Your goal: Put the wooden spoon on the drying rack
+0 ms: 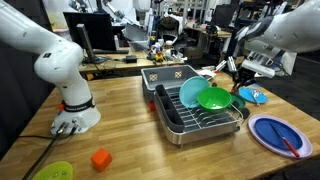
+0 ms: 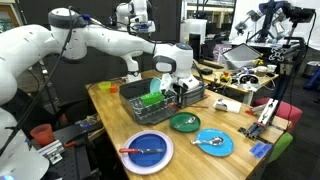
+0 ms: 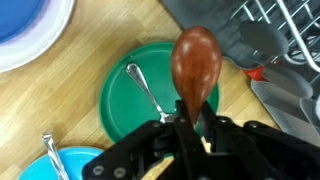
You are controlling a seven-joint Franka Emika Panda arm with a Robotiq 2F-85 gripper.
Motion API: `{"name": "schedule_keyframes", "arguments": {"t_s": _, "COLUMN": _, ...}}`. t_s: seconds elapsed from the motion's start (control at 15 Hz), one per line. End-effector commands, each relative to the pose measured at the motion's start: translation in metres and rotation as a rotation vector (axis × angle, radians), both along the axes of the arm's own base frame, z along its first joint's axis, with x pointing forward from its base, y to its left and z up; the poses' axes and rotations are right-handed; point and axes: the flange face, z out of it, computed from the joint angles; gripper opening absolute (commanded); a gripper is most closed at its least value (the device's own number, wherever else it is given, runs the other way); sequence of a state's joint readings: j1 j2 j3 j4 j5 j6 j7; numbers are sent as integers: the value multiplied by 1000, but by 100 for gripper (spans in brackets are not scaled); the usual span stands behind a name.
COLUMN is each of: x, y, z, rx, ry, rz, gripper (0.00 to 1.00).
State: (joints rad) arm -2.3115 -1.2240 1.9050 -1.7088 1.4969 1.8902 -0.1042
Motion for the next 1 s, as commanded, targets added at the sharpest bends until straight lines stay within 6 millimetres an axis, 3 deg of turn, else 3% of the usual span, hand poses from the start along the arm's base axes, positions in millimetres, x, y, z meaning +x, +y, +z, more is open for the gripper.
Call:
{"name": "schedule_keyframes", "arguments": {"t_s": 0.0, "x": -40, "y": -6, "z": 29, "rx": 104, "ry": -60, "rz": 3, "gripper": 4}}
{"name": "schedule_keyframes", "arguments": {"t_s": 0.2, "x": -68, "y": -3, "z": 47, "rx": 150, "ry": -66, "rz": 56, "gripper": 4}}
{"name": "schedule_keyframes", "arguments": {"t_s": 0.93, "x": -149, "y": 70, "z": 59, "rx": 141, "ry": -48, "rz": 520, "gripper": 4}}
